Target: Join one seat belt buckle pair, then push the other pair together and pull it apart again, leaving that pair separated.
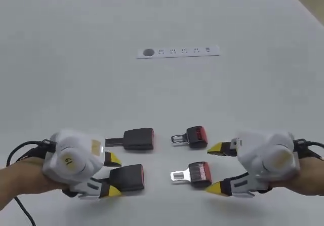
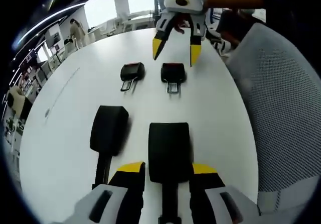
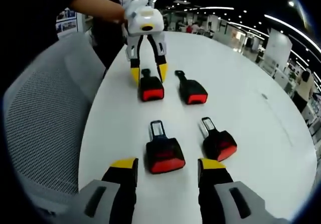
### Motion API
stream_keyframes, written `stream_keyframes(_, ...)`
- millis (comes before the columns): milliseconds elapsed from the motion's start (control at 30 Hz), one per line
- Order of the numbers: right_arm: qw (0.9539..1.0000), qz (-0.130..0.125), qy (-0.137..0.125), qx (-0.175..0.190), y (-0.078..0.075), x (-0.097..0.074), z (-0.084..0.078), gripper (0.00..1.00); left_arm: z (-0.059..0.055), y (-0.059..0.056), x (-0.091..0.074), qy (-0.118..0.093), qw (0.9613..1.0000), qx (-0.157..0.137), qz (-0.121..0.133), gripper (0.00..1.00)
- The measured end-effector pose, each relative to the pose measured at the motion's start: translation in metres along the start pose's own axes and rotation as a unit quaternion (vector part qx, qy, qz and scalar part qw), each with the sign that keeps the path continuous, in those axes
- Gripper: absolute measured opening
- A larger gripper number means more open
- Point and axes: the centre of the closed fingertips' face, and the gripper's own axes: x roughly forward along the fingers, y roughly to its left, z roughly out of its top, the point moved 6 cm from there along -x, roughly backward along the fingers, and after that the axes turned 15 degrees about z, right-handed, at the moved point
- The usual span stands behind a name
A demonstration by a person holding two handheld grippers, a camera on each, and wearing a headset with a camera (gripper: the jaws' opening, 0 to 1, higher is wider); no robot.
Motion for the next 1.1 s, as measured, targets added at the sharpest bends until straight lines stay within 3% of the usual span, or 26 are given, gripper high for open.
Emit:
stream_keyframes(267, 0.9997, 0.019, 0.016, -0.007, -0.001, 0.009, -0.006, 0.39, -0.002, -0.003, 0.004, 0.008, 0.9997, 0.018, -0.012, 0.33)
stream_keyframes(500, 0.9991, 0.024, 0.028, -0.023, -0.002, 0.015, -0.006, 0.32, -0.003, -0.003, 0.005, 0.003, 0.9998, 0.015, -0.016, 0.33)
stream_keyframes(767, 0.9989, 0.026, 0.031, -0.024, -0.003, 0.014, -0.008, 0.31, -0.005, -0.002, 0.007, 0.008, 0.9997, -0.002, -0.021, 0.33)
stream_keyframes(1100, 0.9984, 0.030, 0.033, -0.034, -0.004, 0.014, -0.009, 0.30, -0.006, -0.001, 0.008, 0.010, 0.9995, 0.000, -0.030, 0.32)
